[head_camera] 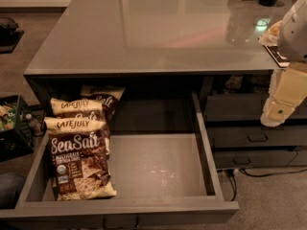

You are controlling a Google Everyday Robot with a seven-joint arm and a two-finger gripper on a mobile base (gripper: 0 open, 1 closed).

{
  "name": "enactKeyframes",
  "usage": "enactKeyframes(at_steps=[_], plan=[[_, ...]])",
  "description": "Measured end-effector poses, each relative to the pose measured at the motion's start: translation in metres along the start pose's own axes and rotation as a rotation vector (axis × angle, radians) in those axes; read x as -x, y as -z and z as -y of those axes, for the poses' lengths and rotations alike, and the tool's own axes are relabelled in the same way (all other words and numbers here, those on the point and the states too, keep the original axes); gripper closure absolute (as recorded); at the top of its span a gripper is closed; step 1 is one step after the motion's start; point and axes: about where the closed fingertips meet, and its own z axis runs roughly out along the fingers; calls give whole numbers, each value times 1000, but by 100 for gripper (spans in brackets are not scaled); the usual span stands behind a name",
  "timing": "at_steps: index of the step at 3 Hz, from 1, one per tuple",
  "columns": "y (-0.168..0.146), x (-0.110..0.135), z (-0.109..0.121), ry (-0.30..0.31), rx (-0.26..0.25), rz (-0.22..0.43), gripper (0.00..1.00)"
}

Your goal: Pick brown chip bag from top drawer and place on counter

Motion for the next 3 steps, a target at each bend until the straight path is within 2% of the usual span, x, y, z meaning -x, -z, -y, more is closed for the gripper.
enactKeyframes(at_steps=[1, 2, 3], plan=[[0, 0, 0, 0, 0, 0, 0], [-13, 23, -12, 39, 11, -12, 0], [-36, 62, -30, 97, 56, -28, 0]])
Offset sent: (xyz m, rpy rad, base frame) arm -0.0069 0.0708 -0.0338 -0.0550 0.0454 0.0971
